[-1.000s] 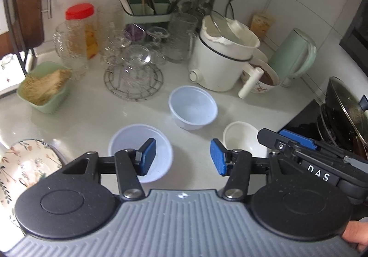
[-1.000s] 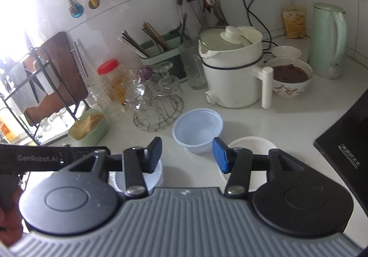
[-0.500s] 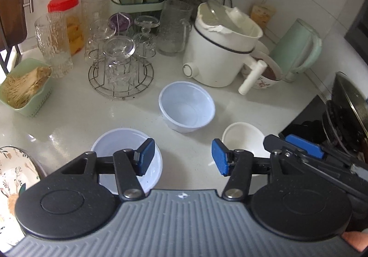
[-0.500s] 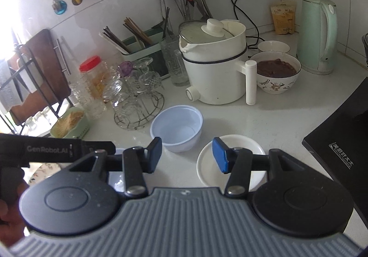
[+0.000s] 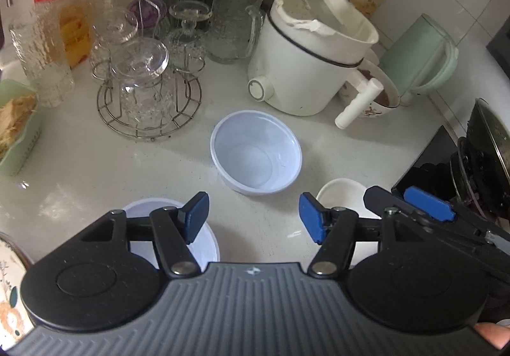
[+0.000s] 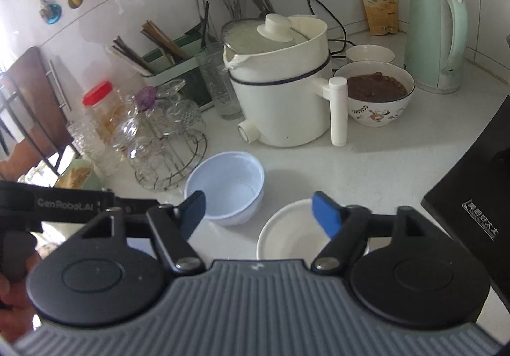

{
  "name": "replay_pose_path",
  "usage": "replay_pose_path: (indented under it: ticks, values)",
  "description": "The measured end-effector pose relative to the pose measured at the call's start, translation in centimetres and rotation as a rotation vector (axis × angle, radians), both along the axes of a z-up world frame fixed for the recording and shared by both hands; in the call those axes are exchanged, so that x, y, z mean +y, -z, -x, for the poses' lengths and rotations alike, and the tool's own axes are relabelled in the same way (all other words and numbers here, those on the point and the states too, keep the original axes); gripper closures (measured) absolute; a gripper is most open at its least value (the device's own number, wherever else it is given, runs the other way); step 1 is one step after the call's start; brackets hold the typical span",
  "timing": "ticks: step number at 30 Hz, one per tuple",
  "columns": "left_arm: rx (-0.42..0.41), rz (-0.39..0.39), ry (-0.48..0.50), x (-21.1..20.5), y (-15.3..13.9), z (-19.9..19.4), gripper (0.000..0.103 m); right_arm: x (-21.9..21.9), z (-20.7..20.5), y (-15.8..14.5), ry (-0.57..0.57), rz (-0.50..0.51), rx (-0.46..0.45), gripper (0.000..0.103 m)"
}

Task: Organize plates and bowls

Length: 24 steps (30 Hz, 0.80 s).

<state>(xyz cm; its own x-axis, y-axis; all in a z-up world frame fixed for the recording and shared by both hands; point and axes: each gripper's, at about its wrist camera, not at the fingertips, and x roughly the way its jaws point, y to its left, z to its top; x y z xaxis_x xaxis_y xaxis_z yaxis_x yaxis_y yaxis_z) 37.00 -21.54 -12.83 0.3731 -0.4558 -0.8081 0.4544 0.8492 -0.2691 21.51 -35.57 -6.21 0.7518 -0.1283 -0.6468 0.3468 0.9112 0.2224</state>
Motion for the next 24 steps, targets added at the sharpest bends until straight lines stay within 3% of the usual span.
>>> replay_pose_path:
  ticks: [13, 18, 24]
  values:
    - [0.051, 0.018, -0.012, -1.2, 3.9, -5.3, 0.033, -2.8, -5.3, 3.1, -0.025, -0.062, 0.02, 0.03]
    - [0.085, 0.026, -0.022, -1.5, 5.4, -6.6, 0.034, -3.0, -7.4, 4.7, -0.029, -0.08, 0.057, 0.048]
    - [0.121, 0.008, -0.007, -2.0, 7.1, -7.9, 0.045, -2.4, -9.8, 6.7, -0.005, -0.094, 0.108, 0.058]
